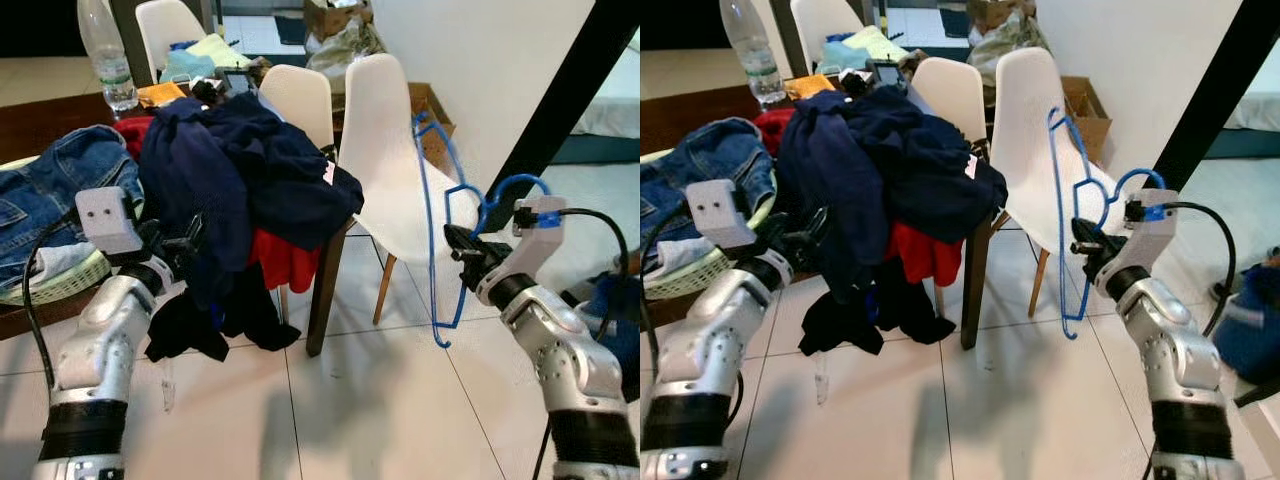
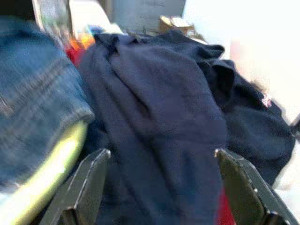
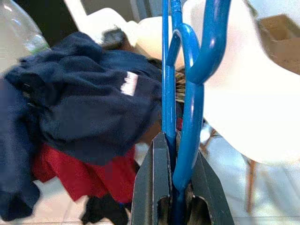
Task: Hang hanger
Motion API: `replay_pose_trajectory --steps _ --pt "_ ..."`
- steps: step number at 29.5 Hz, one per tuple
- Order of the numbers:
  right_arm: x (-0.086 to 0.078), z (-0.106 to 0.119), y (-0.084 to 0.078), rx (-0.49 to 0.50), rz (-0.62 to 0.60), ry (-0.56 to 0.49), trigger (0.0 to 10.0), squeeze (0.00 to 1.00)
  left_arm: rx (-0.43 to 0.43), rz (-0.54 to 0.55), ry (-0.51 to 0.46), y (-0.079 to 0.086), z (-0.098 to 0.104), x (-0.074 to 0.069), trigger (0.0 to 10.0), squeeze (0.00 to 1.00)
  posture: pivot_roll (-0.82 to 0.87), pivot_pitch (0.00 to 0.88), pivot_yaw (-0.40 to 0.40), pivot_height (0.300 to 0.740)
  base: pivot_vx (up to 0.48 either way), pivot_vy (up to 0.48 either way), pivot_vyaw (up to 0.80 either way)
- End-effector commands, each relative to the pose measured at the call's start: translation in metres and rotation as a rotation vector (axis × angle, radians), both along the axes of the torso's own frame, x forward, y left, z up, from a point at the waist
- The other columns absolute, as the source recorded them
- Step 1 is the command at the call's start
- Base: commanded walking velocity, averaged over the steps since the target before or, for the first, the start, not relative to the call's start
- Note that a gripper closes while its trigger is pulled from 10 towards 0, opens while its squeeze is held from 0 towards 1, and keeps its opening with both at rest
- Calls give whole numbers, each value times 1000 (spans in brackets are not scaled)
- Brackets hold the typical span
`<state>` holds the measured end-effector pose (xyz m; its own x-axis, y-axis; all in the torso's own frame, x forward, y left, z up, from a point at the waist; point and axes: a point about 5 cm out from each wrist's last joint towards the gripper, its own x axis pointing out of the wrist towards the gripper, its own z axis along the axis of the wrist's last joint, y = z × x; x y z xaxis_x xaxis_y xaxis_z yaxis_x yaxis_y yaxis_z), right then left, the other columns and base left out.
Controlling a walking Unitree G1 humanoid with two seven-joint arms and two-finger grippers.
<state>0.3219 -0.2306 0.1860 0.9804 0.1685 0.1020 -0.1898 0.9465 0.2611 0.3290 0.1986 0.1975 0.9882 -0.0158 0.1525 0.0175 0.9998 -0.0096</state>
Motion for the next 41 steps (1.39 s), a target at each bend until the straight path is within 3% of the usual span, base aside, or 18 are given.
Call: replay_pose_trajectory --steps 1,3,8,13,23,27,38,41 --pt "0 -2 -2 10 -22 -6 10000 0 74 47 -20 3 3 -2 10000 0 146 143 -45 740 0 0 781" --pt "1 -2 -3 22 -28 -8 10000 0 95 73 -36 1 6 -2 10000 0 146 143 -45 740 0 0 775" --pt "4 -6 -2 44 -28 1 10000 0 297 91 -192 -23 31 -11 10000 0 140 145 -43 740 0 0 775" --pt "5 -8 -2 52 -33 4 10000 0 381 159 -256 -21 44 -16 10000 0 155 140 -39 740 0 0 775" --pt "7 -11 -1 62 -39 0 10000 0 386 278 -215 2 38 -22 10000 0 167 132 -30 740 0 0 506" --pt "8 -12 -1 57 -36 4 10000 0 372 317 -131 14 16 -29 10000 0 169 135 -36 740 0 0 572" --pt "10 -14 -4 86 -63 8 10000 0 347 257 -122 7 13 -26 10000 0 167 130 -33 740 0 0 0" --pt "10 -16 -6 83 -73 10 10000 0 344 210 -138 -4 15 -21 10000 0 152 114 -22 740 0 0 0"
